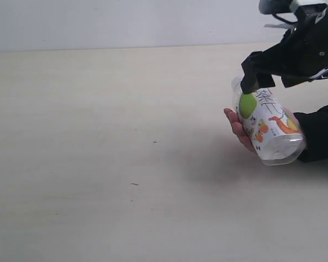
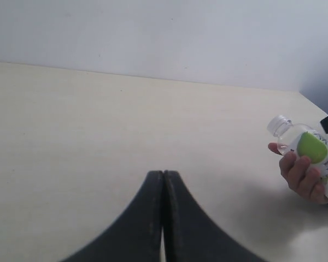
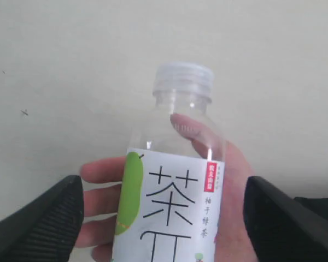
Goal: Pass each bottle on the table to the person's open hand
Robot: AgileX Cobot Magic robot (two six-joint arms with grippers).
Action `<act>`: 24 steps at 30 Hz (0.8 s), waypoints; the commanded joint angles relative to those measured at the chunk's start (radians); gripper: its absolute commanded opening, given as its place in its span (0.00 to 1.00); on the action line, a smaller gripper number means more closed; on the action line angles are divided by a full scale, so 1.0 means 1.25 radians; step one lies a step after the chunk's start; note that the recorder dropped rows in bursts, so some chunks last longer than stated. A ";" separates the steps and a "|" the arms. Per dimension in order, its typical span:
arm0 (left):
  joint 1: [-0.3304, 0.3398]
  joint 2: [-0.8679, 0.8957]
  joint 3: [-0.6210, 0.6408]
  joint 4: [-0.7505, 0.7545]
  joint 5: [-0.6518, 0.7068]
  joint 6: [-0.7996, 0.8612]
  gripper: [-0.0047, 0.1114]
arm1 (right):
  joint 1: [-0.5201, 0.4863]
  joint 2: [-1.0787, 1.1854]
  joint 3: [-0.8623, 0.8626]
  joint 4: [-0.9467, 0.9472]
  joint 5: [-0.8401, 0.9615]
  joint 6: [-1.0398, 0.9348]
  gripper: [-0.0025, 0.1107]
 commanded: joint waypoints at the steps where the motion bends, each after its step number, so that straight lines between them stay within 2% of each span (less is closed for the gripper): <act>1: 0.001 -0.003 0.003 -0.001 -0.004 0.003 0.04 | -0.001 -0.092 0.001 0.002 -0.024 -0.006 0.69; 4: 0.001 -0.003 0.003 -0.001 -0.004 0.003 0.04 | -0.001 -0.160 0.001 0.002 -0.024 -0.006 0.65; 6: 0.001 -0.003 0.003 -0.001 -0.004 0.003 0.04 | -0.001 -0.207 0.001 0.002 -0.024 -0.006 0.57; 9: 0.001 -0.003 0.003 -0.001 -0.004 0.003 0.04 | -0.001 -0.276 0.002 0.004 -0.018 -0.006 0.41; 15: 0.001 -0.003 0.003 -0.001 -0.004 0.003 0.04 | -0.001 -0.385 0.002 0.024 0.045 -0.008 0.02; 24: 0.001 -0.003 0.003 -0.001 -0.004 0.003 0.04 | -0.001 -0.554 0.002 0.024 0.050 -0.006 0.02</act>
